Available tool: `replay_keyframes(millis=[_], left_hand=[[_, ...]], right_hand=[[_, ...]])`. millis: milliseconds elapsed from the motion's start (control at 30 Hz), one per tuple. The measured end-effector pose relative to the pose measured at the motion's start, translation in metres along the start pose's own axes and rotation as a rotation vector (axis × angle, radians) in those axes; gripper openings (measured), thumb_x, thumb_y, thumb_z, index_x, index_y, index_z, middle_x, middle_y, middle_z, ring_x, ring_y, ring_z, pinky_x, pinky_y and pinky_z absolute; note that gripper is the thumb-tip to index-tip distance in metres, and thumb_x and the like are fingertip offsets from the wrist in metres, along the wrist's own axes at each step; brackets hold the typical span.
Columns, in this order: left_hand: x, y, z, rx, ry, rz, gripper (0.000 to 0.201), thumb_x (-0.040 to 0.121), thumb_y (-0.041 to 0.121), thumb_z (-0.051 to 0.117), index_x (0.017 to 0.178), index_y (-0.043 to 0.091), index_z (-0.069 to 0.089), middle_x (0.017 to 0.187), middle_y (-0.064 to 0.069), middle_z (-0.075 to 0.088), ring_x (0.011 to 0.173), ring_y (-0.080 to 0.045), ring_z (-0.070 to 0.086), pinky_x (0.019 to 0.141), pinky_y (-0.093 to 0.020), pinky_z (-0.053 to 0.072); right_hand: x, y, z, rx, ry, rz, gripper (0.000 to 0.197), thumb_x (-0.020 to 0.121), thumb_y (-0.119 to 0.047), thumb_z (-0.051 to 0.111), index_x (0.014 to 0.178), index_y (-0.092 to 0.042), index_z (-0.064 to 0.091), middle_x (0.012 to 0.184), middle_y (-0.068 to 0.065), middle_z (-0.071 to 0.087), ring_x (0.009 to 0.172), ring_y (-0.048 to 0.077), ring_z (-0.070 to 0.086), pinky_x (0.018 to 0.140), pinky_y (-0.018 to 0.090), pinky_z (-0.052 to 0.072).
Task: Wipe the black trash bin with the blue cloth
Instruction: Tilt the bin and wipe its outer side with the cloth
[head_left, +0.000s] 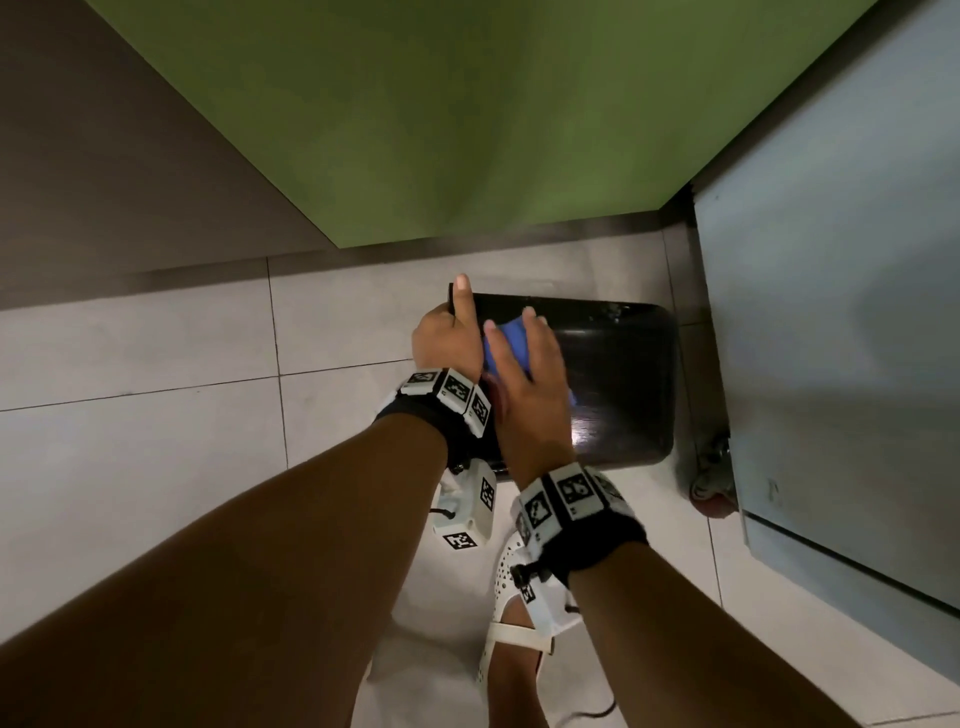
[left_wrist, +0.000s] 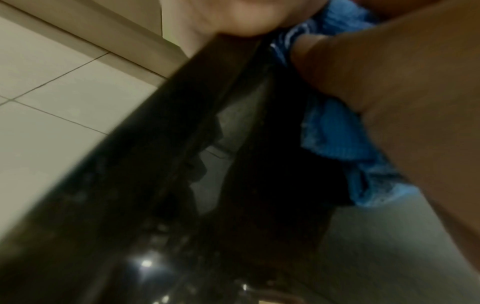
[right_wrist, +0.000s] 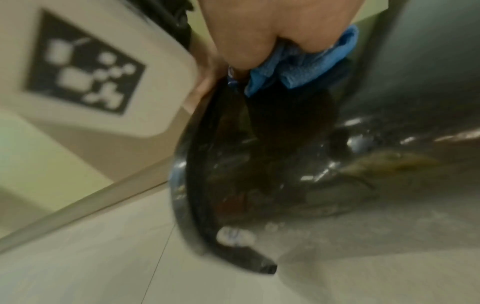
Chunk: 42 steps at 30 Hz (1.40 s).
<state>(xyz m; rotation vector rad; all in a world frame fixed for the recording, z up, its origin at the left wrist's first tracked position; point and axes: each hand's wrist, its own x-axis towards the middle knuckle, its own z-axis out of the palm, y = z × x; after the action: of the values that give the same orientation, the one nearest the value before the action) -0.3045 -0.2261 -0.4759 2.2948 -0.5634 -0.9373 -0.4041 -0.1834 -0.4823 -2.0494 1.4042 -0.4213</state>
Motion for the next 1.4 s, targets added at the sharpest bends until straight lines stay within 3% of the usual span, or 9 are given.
replay_keyframes(millis=[100, 200, 367, 667, 800, 933, 1100, 1267, 1400], left_hand=[[-0.002, -0.001, -0.002, -0.017, 0.016, 0.006, 0.063, 0.097, 0.047, 0.028, 0.068, -0.002, 0.057, 0.079, -0.021, 0.062, 0.083, -0.035, 0.059, 0.069, -0.033, 0.038], [-0.006, 0.000, -0.005, -0.042, -0.010, -0.001, 0.062, 0.097, 0.047, 0.028, 0.050, 0.008, 0.036, 0.058, -0.009, 0.048, 0.063, -0.027, 0.047, 0.060, -0.029, 0.032], [-0.013, 0.004, -0.007, -0.085, -0.019, 0.019, 0.059, 0.098, 0.044, 0.030, 0.047, 0.014, 0.027, 0.048, -0.001, 0.032, 0.047, -0.014, 0.033, 0.041, -0.015, 0.027], [-0.027, -0.006, -0.018, -0.310, -0.113, 0.230, 0.053, 0.095, 0.044, 0.032, 0.065, 0.003, 0.049, 0.062, -0.012, 0.046, 0.061, -0.022, 0.046, 0.062, -0.032, 0.039], [-0.025, -0.003, -0.030, -0.348, -0.294, 0.003, 0.036, 0.099, 0.029, 0.032, 0.127, 0.012, 0.047, 0.128, -0.010, 0.053, 0.123, -0.026, 0.047, 0.105, -0.032, 0.035], [-0.002, 0.015, -0.037, -0.518, -0.422, -0.315, 0.015, 0.089, 0.011, 0.037, 0.095, 0.007, 0.050, 0.097, -0.017, 0.054, 0.093, -0.032, 0.053, 0.084, -0.040, 0.046], [0.008, 0.037, -0.030, -0.119, -0.311, -0.167, 0.045, 0.101, 0.037, 0.020, 0.087, 0.008, 0.051, 0.080, -0.003, 0.048, 0.081, -0.018, 0.046, 0.071, -0.025, 0.034], [0.014, 0.036, -0.021, 0.004, -0.199, -0.143, 0.059, 0.101, 0.035, 0.017, 0.116, -0.009, 0.053, 0.122, -0.025, 0.056, 0.114, -0.036, 0.051, 0.090, -0.034, 0.037], [0.010, 0.033, -0.019, 0.032, -0.144, -0.071, 0.052, 0.101, 0.028, 0.023, 0.112, -0.011, 0.056, 0.119, -0.028, 0.058, 0.111, -0.037, 0.054, 0.087, -0.034, 0.039]], right_hand=[[0.014, 0.011, -0.010, -0.008, -0.031, 0.066, 0.046, 0.094, -0.032, 0.035, 0.140, -0.022, 0.035, 0.151, 0.016, 0.020, 0.138, 0.033, 0.021, 0.112, 0.048, 0.024], [0.025, 0.039, -0.035, 0.087, 0.140, 0.361, 0.043, 0.095, -0.030, 0.044, 0.135, -0.040, 0.031, 0.153, 0.009, 0.016, 0.140, 0.027, 0.018, 0.113, 0.046, 0.025], [0.029, 0.068, -0.063, 0.038, 0.286, 0.607, 0.050, 0.096, -0.026, 0.044, 0.143, -0.024, 0.027, 0.152, 0.017, 0.015, 0.140, 0.032, 0.018, 0.114, 0.042, 0.025], [0.016, 0.059, -0.068, 0.032, 0.386, 0.590, 0.051, 0.097, -0.029, 0.041, 0.144, -0.021, 0.024, 0.150, 0.017, 0.018, 0.136, 0.034, 0.027, 0.109, 0.040, 0.031], [0.007, 0.059, -0.066, 0.036, 0.387, 0.584, 0.051, 0.096, -0.029, 0.041, 0.144, -0.021, 0.025, 0.149, 0.017, 0.019, 0.134, 0.034, 0.031, 0.107, 0.041, 0.036], [0.004, 0.058, -0.069, 0.052, 0.373, 0.591, 0.051, 0.096, -0.028, 0.043, 0.144, -0.022, 0.025, 0.150, 0.016, 0.017, 0.135, 0.033, 0.029, 0.106, 0.038, 0.033], [0.009, 0.053, -0.065, 0.070, 0.387, 0.541, 0.051, 0.095, -0.025, 0.045, 0.143, -0.023, 0.028, 0.152, 0.015, 0.015, 0.138, 0.030, 0.023, 0.110, 0.043, 0.032], [0.011, 0.010, -0.038, 0.105, 0.274, 0.296, 0.046, 0.093, -0.023, 0.044, 0.137, -0.031, 0.035, 0.152, 0.012, 0.016, 0.140, 0.028, 0.017, 0.111, 0.047, 0.029], [0.012, -0.025, -0.009, -0.019, 0.092, 0.018, 0.045, 0.090, -0.032, 0.036, 0.133, -0.018, 0.039, 0.142, 0.019, 0.036, 0.132, 0.035, 0.034, 0.106, 0.047, 0.034]])
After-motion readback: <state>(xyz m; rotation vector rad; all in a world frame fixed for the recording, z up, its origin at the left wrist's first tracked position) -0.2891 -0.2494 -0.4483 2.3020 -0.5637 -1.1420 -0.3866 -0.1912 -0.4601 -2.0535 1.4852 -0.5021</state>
